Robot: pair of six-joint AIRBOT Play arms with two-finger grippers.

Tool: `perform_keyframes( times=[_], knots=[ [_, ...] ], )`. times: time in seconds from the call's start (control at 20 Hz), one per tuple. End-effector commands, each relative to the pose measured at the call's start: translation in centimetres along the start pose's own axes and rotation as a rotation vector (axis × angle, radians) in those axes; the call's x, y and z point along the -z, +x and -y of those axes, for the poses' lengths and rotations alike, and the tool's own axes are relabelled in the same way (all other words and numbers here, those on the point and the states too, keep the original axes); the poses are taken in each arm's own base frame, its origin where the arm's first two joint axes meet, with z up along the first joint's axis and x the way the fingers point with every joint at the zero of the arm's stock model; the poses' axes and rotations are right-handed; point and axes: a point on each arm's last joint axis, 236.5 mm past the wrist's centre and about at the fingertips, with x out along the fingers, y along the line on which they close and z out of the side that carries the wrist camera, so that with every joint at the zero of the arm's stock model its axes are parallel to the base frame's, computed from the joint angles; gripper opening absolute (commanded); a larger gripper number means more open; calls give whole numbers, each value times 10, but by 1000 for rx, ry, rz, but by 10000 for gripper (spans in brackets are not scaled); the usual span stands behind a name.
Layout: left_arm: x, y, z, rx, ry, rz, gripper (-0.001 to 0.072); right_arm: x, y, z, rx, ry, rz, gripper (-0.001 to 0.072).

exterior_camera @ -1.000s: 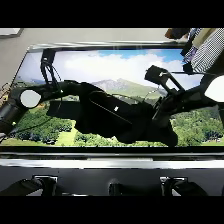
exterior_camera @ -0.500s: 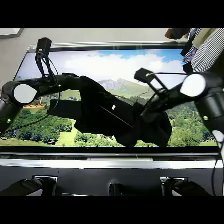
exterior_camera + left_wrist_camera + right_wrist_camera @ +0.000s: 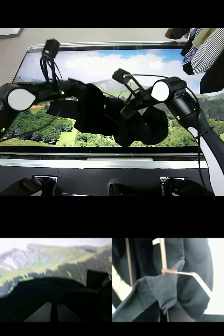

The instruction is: Fold the clothes and pants, and hang the long-sleeved shirts on hangers.

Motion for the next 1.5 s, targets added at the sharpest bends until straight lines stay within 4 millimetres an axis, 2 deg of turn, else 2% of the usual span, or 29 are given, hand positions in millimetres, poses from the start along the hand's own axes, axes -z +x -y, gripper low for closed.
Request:
perform_keyframes(
  times=[0.0, 0.15, 0.25, 0.35, 0.45, 0.5, 0.6, 0.65, 0.75, 0.85, 0.95, 1.0, 1.05, 1.1, 1.2, 1.25, 1.35, 1.45],
  knots=[
    [53, -17, 32, 60, 41, -127, 15, -39, -19, 29, 138, 4, 128, 25],
    [89, -18, 49, 101, 58, -133, 15, -65, -53, 34, 186, -18, 212, 25],
    [105, -14, 63, 130, 83, -153, 15, -68, -68, 32, 195, -24, 236, 25],
    [114, -9, 73, 151, 101, -161, 16, -63, -78, 29, 197, -30, 229, 25],
    [109, -6, 76, 156, 101, -129, 25, -59, -86, 26, 199, -38, 219, 25],
    [101, -7, 73, 149, 94, -96, 114, -55, -90, 27, 210, -55, 208, 25],
    [73, -17, 57, 117, 48, -25, 576, -49, -99, 28, 235, -128, 186, 25],
    [56, -28, 44, 89, 11, 8, 716, -47, -101, 26, 237, -168, 176, 25],
    [27, -57, 10, 17, -35, 59, 720, -40, -99, 23, 226, -239, 137, 26],
    [10, -83, -27, -70, -57, 81, 720, -28, -93, 20, 203, -326, 76, 26],
    [11, -94, -56, -138, 68, 55, 720, -20, -89, 15, 173, -463, 32, 26],
    [16, -94, -61, -150, 162, 25, 719, -22, -87, 12, 161, -499, 38, 26],
    [25, -92, -64, -147, 295, -21, 718, -23, -83, 6, 138, -532, 49, 26],
    [34, -87, -64, -131, 356, -69, 715, -22, -79, 1, 113, -566, 47, 27],
    [59, -72, -64, -82, 410, -164, 710, -20, -70, -8, 59, -628, 39, 26],
    [68, -64, -56, -23, 460, -178, 710, -21, -67, -11, 44, -654, 46, 26],
    [71, -50, -34, 94, 532, -135, 710, -24, -63, -14, 27, -695, 61, 26],
    [73, -41, -33, 119, 580, -132, 711, -26, -63, -18, 15, -709, 74, 26]
  ],
)
